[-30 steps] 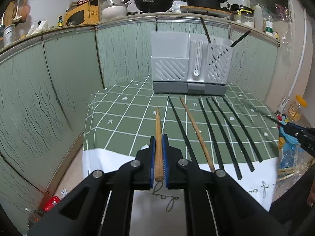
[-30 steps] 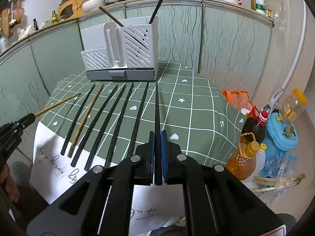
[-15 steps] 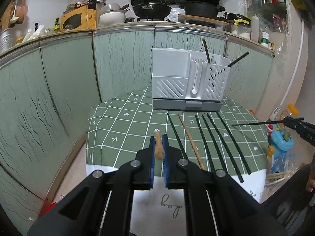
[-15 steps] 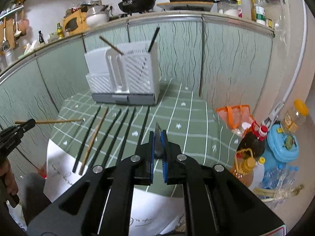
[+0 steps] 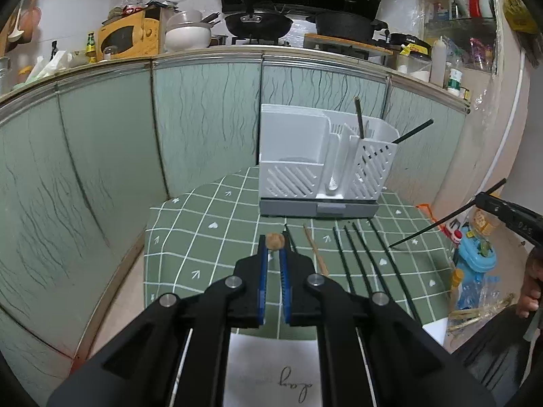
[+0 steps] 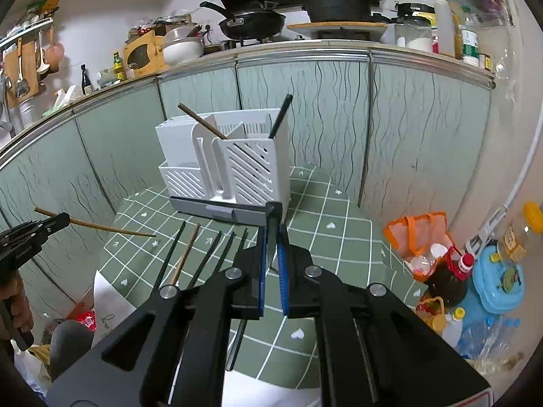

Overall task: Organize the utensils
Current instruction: 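Lift both held chopsticks upright and carry them toward the white drainer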

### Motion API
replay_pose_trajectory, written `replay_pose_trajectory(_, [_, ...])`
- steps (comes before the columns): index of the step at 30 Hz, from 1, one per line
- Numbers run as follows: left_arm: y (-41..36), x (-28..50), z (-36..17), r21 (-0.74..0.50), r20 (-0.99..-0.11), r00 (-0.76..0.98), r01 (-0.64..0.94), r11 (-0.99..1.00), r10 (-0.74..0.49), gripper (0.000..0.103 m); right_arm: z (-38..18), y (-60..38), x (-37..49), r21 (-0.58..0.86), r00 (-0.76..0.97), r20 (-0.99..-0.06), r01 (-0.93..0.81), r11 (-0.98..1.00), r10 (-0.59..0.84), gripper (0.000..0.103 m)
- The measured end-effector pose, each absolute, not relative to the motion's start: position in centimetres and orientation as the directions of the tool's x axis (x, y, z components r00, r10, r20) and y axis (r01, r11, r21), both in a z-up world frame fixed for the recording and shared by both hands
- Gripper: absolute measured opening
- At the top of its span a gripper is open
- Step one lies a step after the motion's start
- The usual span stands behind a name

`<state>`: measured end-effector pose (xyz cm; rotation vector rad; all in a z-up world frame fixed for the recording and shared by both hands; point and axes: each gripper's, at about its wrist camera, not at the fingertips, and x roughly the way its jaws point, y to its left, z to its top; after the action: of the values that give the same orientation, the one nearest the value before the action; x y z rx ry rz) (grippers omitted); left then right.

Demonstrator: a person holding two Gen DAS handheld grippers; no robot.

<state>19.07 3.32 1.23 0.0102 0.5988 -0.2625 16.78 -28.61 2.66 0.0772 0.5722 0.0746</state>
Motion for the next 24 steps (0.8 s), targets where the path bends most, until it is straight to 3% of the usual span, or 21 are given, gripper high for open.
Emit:
replay_pose_trajectory(10, [1.6, 20.1, 2.9, 0.008, -0.561, 0.79, 0.304, 0.953, -0.247, 0.008, 3.8, -29.2, 18.1, 0.098, 0.843, -0.527, -0.067, 0.993, 0.109, 0.006])
replay_pose_trajectory(19, [1.8, 21.2, 3.3, -0.012, -0.571, 0.778, 0.311, 0.95, -0.262, 0.008, 4.9, -29.6, 18.6, 0.097, 0.851, -0.51, -0.087, 0.992, 0.124, 0.006])
replay_pose_trajectory(24, [2.0, 22.4, 5.3, -0.062, -0.557, 0.763, 0.356, 0.932, -0.329, 0.008, 6.7, -30.2, 19.4, 0.091, 0.855, -0.502, -0.101, 0.991, 0.133, 0.006])
